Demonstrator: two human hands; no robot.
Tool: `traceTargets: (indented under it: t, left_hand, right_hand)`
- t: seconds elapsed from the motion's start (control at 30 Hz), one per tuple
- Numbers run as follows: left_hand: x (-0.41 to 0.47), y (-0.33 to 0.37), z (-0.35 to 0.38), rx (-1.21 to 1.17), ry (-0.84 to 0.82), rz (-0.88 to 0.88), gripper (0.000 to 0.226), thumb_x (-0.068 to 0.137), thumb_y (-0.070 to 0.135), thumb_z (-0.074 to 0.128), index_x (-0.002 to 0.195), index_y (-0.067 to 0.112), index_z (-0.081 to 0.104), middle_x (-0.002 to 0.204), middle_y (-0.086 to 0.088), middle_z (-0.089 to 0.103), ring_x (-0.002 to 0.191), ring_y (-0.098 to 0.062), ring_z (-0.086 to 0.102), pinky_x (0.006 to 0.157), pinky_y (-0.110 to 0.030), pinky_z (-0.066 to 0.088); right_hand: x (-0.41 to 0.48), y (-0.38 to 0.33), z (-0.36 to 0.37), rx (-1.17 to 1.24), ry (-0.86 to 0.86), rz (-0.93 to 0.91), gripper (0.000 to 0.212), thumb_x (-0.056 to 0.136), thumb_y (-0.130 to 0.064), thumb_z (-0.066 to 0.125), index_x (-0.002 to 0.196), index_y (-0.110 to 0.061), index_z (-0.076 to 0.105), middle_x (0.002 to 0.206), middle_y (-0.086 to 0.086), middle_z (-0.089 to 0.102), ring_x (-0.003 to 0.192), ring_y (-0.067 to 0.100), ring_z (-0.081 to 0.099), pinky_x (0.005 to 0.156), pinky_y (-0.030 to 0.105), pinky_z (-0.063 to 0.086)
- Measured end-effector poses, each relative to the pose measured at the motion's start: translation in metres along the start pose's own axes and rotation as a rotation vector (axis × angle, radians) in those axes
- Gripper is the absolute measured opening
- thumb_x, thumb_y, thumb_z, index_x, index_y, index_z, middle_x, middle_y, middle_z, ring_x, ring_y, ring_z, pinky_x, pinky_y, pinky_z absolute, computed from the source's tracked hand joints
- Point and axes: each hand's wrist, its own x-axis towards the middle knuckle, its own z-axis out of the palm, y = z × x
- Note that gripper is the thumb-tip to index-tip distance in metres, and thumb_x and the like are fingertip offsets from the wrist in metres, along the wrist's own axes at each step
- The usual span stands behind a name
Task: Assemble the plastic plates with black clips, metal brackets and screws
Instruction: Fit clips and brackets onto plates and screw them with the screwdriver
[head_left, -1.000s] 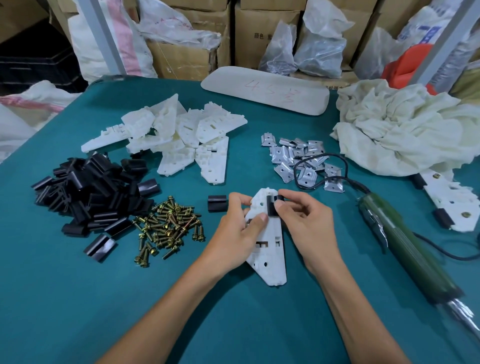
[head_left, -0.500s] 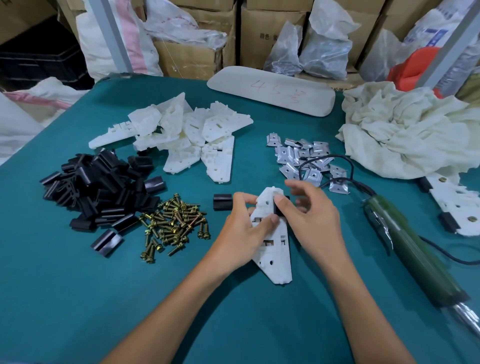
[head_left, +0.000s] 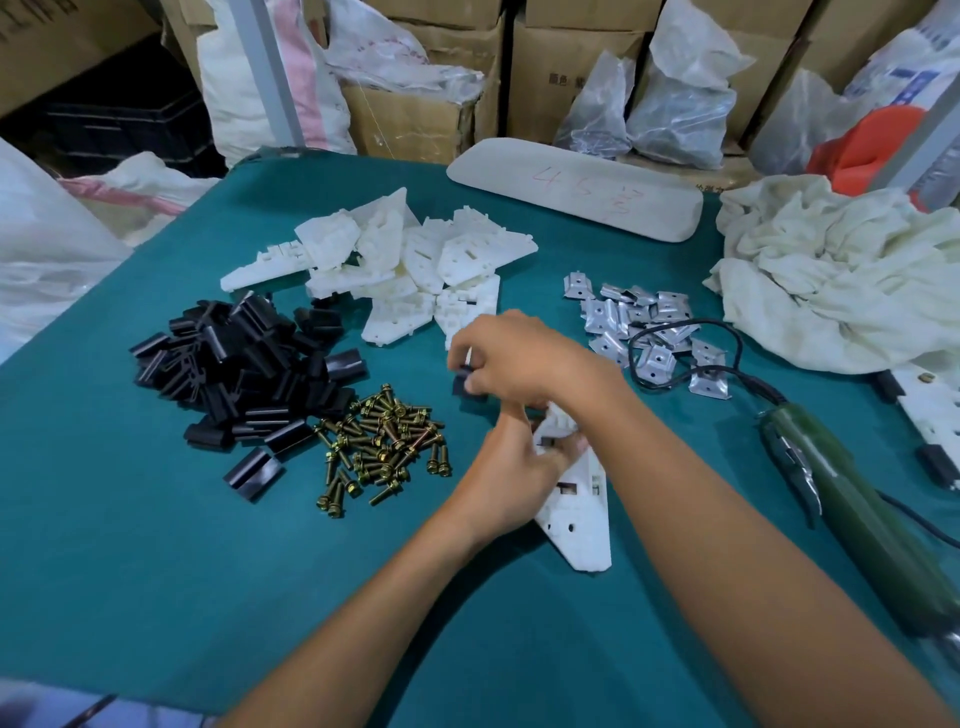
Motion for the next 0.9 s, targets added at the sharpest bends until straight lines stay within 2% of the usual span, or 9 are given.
traceTargets:
  t: [0.07, 0.13, 0.23, 0.3, 0.37, 0.5, 0.63, 0.73, 0.9]
  left_hand:
    - [0.003, -0.004, -0.002, -0.038, 0.053, -0.011, 0.045, 0.092, 0.032, 0.067, 0.126, 0.028, 0.038, 0.113, 0.005, 0.065, 0.1, -0.009, 0.066, 0.081, -0.029, 0.056]
    - [0.008, -0.005, -0.004, -0.168, 0.107, -0.065, 0.034, 0.091, 0.031, 0.069, 0.111, 0.026, 0.041, 0.093, 0.004, 0.071, 0.08, -0.013, 0.07, 0.065, -0.032, 0.056]
    - [0.016, -0.005, -0.008, -0.259, 0.182, -0.109, 0.038, 0.087, 0.037, 0.072, 0.108, 0.028, 0.042, 0.104, -0.006, 0.073, 0.082, -0.023, 0.074, 0.064, -0.043, 0.059]
    - [0.017, -0.005, -0.009, -0.279, 0.21, -0.137, 0.045, 0.079, 0.046, 0.074, 0.108, 0.033, 0.043, 0.117, -0.013, 0.067, 0.092, -0.028, 0.072, 0.077, -0.053, 0.06]
    - [0.017, -0.005, -0.008, -0.298, 0.221, -0.152, 0.048, 0.075, 0.049, 0.075, 0.108, 0.034, 0.043, 0.12, -0.014, 0.066, 0.097, -0.031, 0.071, 0.082, -0.054, 0.059]
    - [0.016, -0.011, -0.007, -0.417, 0.252, -0.123, 0.037, 0.09, 0.025, 0.073, 0.11, 0.02, 0.043, 0.093, -0.003, 0.074, 0.077, -0.019, 0.071, 0.06, -0.032, 0.056]
    - [0.015, -0.01, -0.006, -0.398, 0.266, -0.113, 0.032, 0.095, 0.02, 0.07, 0.111, 0.018, 0.042, 0.089, 0.003, 0.076, 0.079, -0.019, 0.072, 0.063, -0.035, 0.058]
    - [0.014, -0.01, -0.004, -0.3, 0.301, -0.1, 0.033, 0.093, 0.026, 0.07, 0.11, 0.022, 0.042, 0.099, -0.001, 0.073, 0.085, -0.021, 0.073, 0.075, -0.044, 0.06]
    - [0.011, -0.013, 0.001, -0.15, 0.388, -0.06, 0.029, 0.091, 0.037, 0.065, 0.104, 0.036, 0.039, 0.112, -0.002, 0.068, 0.092, -0.014, 0.072, 0.076, -0.037, 0.06]
  right_hand:
    - [-0.022, 0.014, -0.008, 0.249, 0.224, -0.014, 0.027, 0.096, -0.02, 0.066, 0.12, -0.03, 0.069, 0.107, -0.006, 0.068, 0.098, 0.016, 0.065, 0.083, 0.031, 0.05]
    - [-0.054, 0.037, -0.008, 0.529, 0.451, -0.036, 0.025, 0.093, -0.024, 0.067, 0.116, -0.034, 0.071, 0.097, -0.012, 0.069, 0.09, 0.01, 0.067, 0.086, 0.027, 0.052]
    - [-0.1, 0.068, 0.018, 0.88, 0.619, 0.078, 0.02, 0.096, -0.012, 0.066, 0.111, -0.022, 0.075, 0.095, 0.001, 0.075, 0.084, 0.023, 0.072, 0.085, 0.037, 0.061]
    - [-0.118, 0.081, 0.041, 0.989, 0.6, 0.219, 0.021, 0.097, -0.003, 0.062, 0.107, -0.016, 0.076, 0.095, 0.013, 0.075, 0.068, 0.027, 0.072, 0.076, 0.041, 0.064]
    - [-0.128, 0.088, 0.06, 1.095, 0.537, 0.33, 0.022, 0.097, 0.002, 0.061, 0.1, -0.012, 0.077, 0.09, 0.018, 0.073, 0.06, 0.022, 0.068, 0.066, 0.036, 0.064]
    - [-0.135, 0.089, 0.074, 1.268, 0.357, 0.316, 0.021, 0.097, 0.005, 0.058, 0.097, -0.004, 0.077, 0.086, 0.014, 0.072, 0.067, 0.014, 0.067, 0.061, 0.024, 0.06]
    - [-0.136, 0.084, 0.073, 1.368, 0.254, 0.272, 0.021, 0.098, 0.003, 0.056, 0.1, -0.004, 0.076, 0.086, 0.009, 0.076, 0.069, 0.013, 0.07, 0.059, 0.023, 0.059]
    - [-0.135, 0.083, 0.075, 1.363, 0.317, 0.312, 0.016, 0.096, 0.004, 0.062, 0.099, -0.003, 0.075, 0.078, 0.01, 0.071, 0.065, 0.011, 0.068, 0.057, 0.022, 0.058]
    - [-0.132, 0.082, 0.083, 1.178, 0.468, 0.31, 0.015, 0.089, -0.002, 0.074, 0.087, -0.015, 0.079, 0.066, 0.003, 0.066, 0.063, 0.014, 0.068, 0.062, 0.023, 0.058]
